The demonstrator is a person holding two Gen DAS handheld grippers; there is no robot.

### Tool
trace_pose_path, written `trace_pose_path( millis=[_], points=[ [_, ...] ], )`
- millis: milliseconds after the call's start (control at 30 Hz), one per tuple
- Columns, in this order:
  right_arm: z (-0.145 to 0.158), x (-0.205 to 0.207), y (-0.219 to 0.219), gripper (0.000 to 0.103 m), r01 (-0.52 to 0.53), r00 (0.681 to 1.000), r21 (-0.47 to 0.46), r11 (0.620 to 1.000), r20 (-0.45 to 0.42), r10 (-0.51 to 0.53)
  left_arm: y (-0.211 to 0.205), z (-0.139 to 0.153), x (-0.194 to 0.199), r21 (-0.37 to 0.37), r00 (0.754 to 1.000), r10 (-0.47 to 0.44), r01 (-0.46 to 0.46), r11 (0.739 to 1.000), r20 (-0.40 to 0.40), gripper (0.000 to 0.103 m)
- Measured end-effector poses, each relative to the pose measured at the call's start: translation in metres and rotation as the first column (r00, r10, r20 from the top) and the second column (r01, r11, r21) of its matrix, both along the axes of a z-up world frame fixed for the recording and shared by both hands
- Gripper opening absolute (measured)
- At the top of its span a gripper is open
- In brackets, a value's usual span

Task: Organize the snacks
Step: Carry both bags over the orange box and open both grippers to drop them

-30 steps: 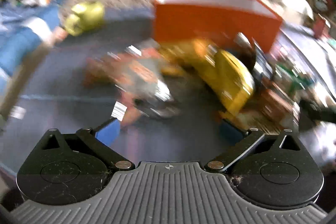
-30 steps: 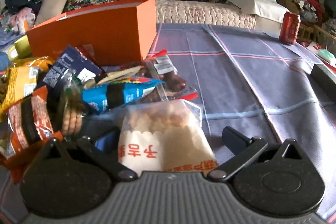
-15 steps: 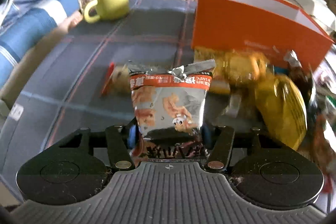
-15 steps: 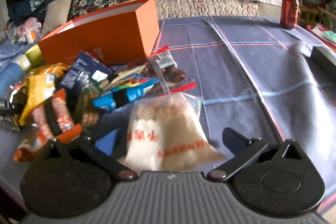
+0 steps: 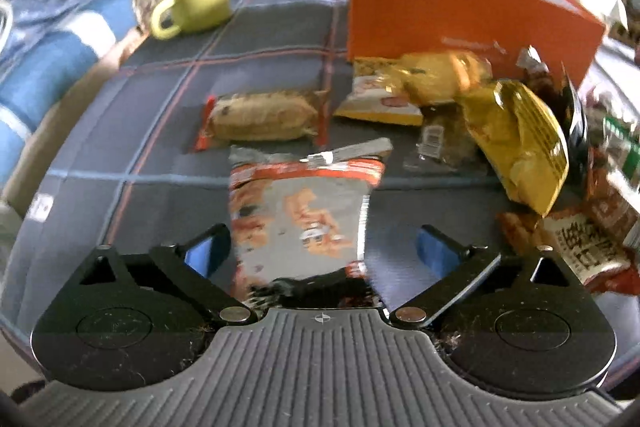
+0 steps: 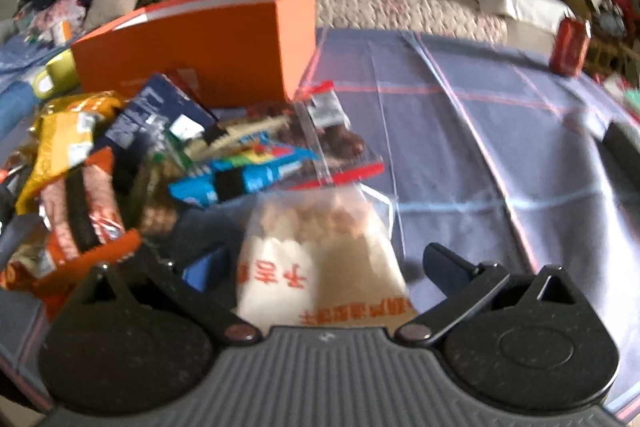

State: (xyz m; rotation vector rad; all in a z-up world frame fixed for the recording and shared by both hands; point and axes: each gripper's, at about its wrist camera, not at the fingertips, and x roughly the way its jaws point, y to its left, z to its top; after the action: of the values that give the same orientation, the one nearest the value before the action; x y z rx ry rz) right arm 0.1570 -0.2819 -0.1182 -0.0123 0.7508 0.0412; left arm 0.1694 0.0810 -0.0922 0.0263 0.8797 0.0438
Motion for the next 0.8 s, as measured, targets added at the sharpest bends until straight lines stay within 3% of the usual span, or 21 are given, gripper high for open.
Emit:
trace_pose_path(
  millis=[33,100,133,200,367,500,667,800],
  points=[
    [0.001,-0.002,0.002,0.092,-0.001,1.0,-0.021,1.0,0.009,0.001,-0.003,-0.003,0.002,0.013,1.0,-0.008,0.008,1.0,-0.002,0.069],
    [0.005,-0.007,0.003,0.069,-0.021,1.0,-0.014,1.0,0.015,0.021,-0.002,-0.006,0.003,-0.003,1.0,-0.009,0.009,1.0,0.003,0.049],
    [0.006,-0.009,0.002,0.068,-0.026,1.0,-0.01,1.0,0.008,0.026,0.001,-0.004,0.003,-0.034,1.0,-0.015,0.015,0.999,0.003,0.022],
    [0.009,-0.015,-0.002,0.066,-0.024,1.0,0.018,1.0,-0.001,0.025,0.008,0.001,0.001,-0.081,1.0,-0.008,0.008,0.997,-0.005,0.02],
    [0.023,-0.037,-0.015,0.065,-0.005,1.0,0.139,0.99,-0.011,0.007,0.028,0.021,-0.024,-0.099,0.999,0.015,-0.012,0.995,0.034,0.02],
    [0.057,-0.035,-0.018,0.065,-0.023,0.998,0.217,0.976,0.066,0.009,0.046,0.046,-0.023,-0.148,0.997,0.034,-0.022,0.989,0.076,0.02],
    [0.104,0.02,0.007,0.065,-0.135,0.973,0.203,0.97,0.21,0.092,0.045,0.087,0.024,-0.176,0.982,0.009,0.025,0.984,0.188,0.02],
    [0.125,0.085,0.035,0.065,-0.213,0.95,0.165,0.963,0.267,0.164,0.027,0.11,0.08,-0.176,0.966,-0.032,0.079,0.981,0.255,0.021]
  ],
)
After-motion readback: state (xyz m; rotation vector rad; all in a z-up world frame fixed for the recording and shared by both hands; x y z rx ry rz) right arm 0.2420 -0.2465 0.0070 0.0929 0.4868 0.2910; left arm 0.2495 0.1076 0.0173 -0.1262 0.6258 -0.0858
